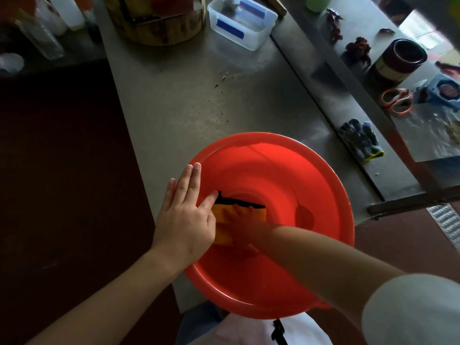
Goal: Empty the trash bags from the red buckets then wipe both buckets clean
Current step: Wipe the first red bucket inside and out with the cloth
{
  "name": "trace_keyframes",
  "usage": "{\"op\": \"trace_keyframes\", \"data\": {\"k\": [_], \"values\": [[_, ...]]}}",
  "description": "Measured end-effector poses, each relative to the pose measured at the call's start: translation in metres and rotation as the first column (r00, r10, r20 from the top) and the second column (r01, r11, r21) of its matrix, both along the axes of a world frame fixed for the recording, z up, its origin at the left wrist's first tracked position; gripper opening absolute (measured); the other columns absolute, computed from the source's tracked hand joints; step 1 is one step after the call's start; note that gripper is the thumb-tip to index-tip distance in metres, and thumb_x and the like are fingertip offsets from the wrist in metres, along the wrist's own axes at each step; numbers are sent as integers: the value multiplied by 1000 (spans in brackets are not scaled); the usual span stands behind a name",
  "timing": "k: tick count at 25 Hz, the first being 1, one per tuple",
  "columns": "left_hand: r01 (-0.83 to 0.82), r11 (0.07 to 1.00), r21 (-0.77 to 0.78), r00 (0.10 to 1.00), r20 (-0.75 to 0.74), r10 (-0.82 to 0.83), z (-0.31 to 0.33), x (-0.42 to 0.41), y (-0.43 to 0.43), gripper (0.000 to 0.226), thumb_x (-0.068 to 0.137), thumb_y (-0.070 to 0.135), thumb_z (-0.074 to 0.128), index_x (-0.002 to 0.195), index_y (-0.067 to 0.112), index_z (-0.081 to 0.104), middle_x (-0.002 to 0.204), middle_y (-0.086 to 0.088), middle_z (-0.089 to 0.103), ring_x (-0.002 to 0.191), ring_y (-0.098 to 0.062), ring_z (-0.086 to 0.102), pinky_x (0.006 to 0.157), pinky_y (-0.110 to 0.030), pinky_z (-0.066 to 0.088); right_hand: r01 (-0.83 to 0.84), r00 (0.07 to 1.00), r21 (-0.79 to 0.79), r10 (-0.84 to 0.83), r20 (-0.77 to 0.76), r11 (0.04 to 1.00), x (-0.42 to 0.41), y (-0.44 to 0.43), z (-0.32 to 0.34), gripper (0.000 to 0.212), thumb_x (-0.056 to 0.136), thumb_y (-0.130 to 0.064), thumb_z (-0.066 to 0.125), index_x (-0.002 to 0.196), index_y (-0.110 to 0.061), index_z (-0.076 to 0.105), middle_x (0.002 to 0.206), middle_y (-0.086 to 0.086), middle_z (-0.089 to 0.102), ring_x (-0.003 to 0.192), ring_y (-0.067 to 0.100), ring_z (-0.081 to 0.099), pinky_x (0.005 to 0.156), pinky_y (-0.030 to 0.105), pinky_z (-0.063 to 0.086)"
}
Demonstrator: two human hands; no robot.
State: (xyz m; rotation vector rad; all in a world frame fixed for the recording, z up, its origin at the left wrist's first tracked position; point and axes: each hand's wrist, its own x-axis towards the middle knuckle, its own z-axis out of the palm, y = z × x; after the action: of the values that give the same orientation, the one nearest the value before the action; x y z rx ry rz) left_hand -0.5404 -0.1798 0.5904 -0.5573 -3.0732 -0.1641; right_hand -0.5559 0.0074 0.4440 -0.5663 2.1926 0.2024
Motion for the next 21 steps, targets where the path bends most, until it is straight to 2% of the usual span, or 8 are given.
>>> {"op": "trace_keyframes", "data": {"k": [2,5,9,12,16,19,21], "values": [[0,1000,1,1000,0,0,-1,0,0,52,93,33,32,138,27,59,166,-18,1,154,-28,-5,122,-55,17,-29,994,-31,26,-108,999,15,0,-20,74,99,-56,44,159,-42,3,169,3,-10,154,38,-8,116,69,9],[-2,1000,4,1000,-4,2,-3,0,1,52,93,33,34,138,27,59,166,-18,1,154,-28,-3,122,-55,17,18,987,-71,-29,-159,997,11,-5,-36,81,94,-70,39,157,-45,-5,167,0,-20,153,37,-15,115,70,-1],[2,1000,4,1000,-3,-2,-3,-1,1,51,93,33,34,137,28,59,166,-18,2,154,-28,-4,123,-54,15,-62,992,-85,52,-112,994,0,0,-39,76,98,-65,39,158,-45,-3,167,-3,-20,153,36,-17,117,69,4],[-7,1000,6,1000,4,7,-1,0,2,50,94,32,35,137,29,59,166,-17,2,154,-28,-4,122,-54,15,-221,975,-88,219,-41,971,26,8,-43,69,100,-66,33,159,-44,4,168,-6,-15,153,34,-15,117,69,9],[-7,1000,7,1000,15,7,1,1,1,51,94,33,34,138,30,58,166,-17,1,154,-28,-4,123,-53,15,-391,914,0,389,114,920,32,16,-41,72,99,-66,25,159,-40,-3,168,-7,-17,153,33,-19,118,66,8],[-14,1000,2,1000,27,14,2,1,1,52,94,35,32,139,30,58,166,-16,0,154,-27,-6,123,-53,14,-571,820,-26,572,30,820,20,16,-35,64,102,-64,25,159,-39,14,169,-3,-4,154,34,-10,117,68,12],[-17,1000,5,999,31,16,3,1,1,52,94,35,32,139,31,57,166,-16,-1,154,-27,-7,123,-52,12,-512,859,1,512,-16,859,21,15,-35,63,102,-63,29,159,-43,11,169,-5,-12,154,34,-11,114,72,13]]}}
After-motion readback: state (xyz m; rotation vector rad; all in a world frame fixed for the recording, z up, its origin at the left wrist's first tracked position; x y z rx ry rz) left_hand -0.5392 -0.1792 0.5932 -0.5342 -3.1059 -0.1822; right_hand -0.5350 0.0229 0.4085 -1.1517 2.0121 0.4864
